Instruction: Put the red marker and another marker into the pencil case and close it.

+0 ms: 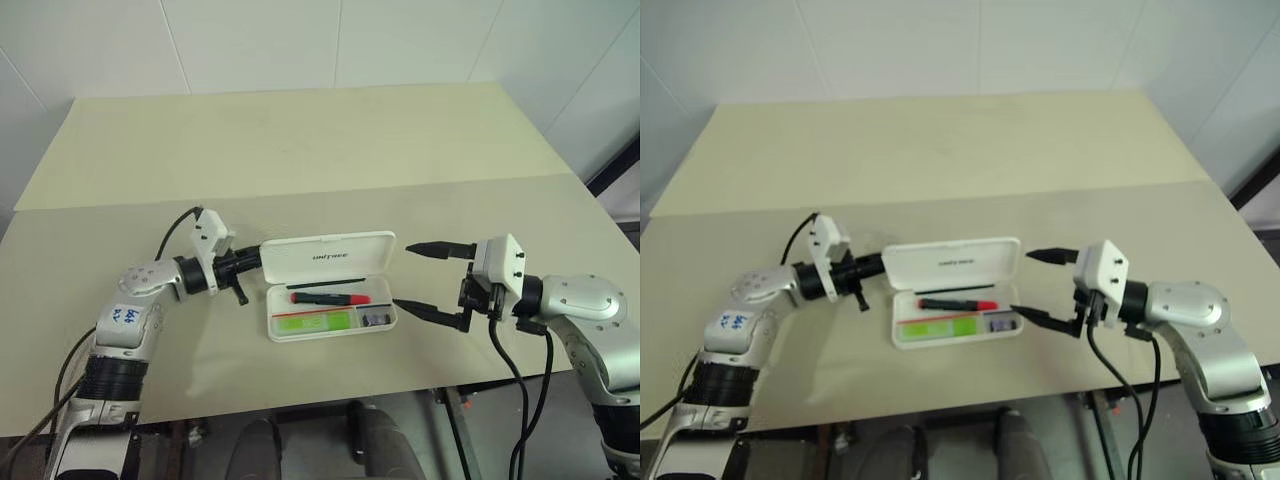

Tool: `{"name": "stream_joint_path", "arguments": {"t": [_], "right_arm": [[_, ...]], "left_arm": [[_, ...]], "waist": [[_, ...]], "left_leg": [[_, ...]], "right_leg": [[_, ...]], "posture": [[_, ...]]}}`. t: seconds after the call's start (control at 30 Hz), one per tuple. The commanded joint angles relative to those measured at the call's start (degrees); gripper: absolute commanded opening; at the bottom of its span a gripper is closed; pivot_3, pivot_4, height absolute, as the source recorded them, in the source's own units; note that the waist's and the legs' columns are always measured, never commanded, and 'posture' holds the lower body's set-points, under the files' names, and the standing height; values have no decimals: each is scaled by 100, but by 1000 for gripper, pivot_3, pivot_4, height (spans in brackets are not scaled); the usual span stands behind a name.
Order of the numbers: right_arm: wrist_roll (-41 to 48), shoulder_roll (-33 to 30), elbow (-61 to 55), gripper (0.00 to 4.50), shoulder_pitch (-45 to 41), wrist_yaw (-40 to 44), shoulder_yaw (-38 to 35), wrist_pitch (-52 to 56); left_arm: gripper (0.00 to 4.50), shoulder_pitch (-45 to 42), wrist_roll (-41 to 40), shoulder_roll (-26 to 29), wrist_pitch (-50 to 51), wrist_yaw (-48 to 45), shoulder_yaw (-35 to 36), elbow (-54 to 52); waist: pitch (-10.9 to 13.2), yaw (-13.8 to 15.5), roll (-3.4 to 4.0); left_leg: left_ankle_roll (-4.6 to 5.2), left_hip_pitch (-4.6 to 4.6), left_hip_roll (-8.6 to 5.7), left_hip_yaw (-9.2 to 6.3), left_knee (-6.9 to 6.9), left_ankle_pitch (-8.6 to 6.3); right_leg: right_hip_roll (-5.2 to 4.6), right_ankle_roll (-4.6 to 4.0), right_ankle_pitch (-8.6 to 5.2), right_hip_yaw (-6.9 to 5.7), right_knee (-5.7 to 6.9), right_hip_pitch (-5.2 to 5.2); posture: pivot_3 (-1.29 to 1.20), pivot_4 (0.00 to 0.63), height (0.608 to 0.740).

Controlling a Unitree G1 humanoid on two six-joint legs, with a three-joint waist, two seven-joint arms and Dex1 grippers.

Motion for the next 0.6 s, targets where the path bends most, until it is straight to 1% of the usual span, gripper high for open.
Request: {"name": "stream_joint_path", "arguments": {"t": [0.03,0.13,0.2,0.27,0.47,0.6], "right_arm": [[73,19,-225,4500,58,-97,-143,-53],[72,27,-251,4500,95,-142,-148,-59],[75,34,-263,4500,107,-174,-150,-64],[76,50,-273,4500,113,-219,-154,-69],[54,83,-339,4500,174,-342,-168,-65],[61,97,-454,4500,257,-454,-184,-32]], "left_arm": [[16,-82,-197,43,52,-189,69,-386],[16,-4,-388,189,161,-515,88,-690],[16,65,-373,347,141,-768,17,-846],[16,113,-294,557,62,-1130,-167,-991],[16,2,-111,846,82,-1701,-662,-1135],[16,-186,116,862,80,-1818,-978,-996]], "waist": [[0,6,0],[0,8,0],[0,7,0],[0,0,0],[0,1,0],[0,5,0]], "left_leg": [[0,0,0,0,0,0],[0,-1,0,-1,0,0],[0,-2,0,-1,0,0],[0,0,0,0,-1,0],[0,0,0,0,0,0],[0,-2,0,-1,-2,0]], "right_leg": [[0,1,-1,0,1,0],[0,1,-1,0,1,0],[0,0,-2,0,1,0],[0,-1,-2,0,0,0],[0,-2,-3,1,-5,1],[0,-3,-4,1,-10,0]], "posture": [[0,150,740],[0,150,740],[0,150,740],[0,150,740],[0,150,740],[0,150,740]]}}
